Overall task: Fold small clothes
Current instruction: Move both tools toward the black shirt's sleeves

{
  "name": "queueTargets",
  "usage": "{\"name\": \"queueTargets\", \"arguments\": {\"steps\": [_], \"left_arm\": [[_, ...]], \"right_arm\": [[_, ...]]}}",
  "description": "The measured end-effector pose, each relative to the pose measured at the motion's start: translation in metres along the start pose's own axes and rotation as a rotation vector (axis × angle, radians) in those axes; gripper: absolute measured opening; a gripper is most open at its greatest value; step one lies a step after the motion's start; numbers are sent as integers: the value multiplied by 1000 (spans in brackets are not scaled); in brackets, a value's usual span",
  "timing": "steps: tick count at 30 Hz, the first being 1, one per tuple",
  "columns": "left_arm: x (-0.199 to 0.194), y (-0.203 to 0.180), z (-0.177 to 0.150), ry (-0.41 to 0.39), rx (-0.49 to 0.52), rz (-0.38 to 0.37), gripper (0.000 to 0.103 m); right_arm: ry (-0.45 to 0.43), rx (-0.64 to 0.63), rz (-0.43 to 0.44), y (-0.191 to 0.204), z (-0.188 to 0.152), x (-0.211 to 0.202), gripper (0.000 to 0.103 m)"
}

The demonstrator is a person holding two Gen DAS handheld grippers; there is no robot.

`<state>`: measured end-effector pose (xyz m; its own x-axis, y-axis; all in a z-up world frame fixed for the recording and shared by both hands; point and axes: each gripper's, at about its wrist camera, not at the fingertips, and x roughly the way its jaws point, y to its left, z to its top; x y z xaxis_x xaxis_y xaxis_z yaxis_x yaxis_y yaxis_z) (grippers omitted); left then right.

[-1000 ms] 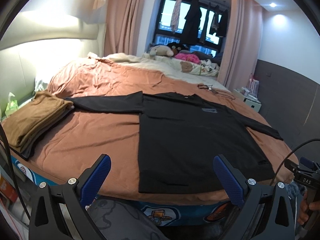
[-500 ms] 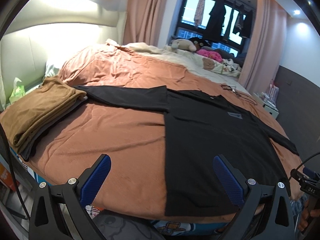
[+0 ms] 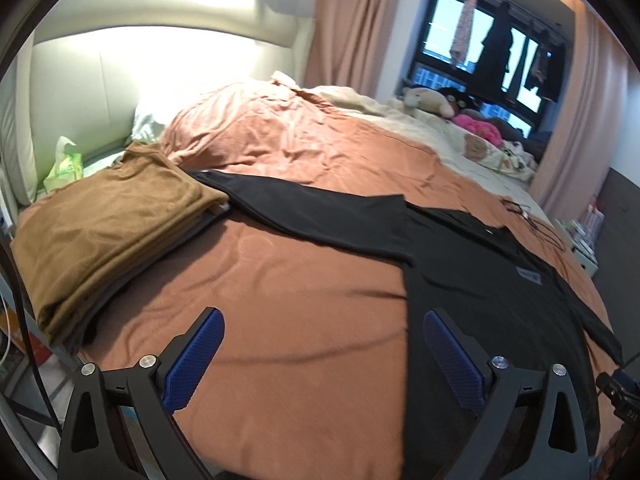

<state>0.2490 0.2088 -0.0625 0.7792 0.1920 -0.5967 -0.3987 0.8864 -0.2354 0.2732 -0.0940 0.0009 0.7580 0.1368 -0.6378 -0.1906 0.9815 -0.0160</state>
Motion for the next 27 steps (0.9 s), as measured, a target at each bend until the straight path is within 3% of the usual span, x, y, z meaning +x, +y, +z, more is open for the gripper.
{"name": "queueTargets", "arguments": {"steps": [9, 22, 27], "left_arm": [[45, 30, 38, 16, -50, 24, 86], [134, 49, 78, 105, -82, 79, 83], [176, 52, 88, 157, -103, 120, 83]], "right_arm": [[22, -65, 44, 6, 30, 41, 103], [48, -67, 117, 13, 70, 105, 103], [72, -81, 145, 17, 83, 126, 87]]}}
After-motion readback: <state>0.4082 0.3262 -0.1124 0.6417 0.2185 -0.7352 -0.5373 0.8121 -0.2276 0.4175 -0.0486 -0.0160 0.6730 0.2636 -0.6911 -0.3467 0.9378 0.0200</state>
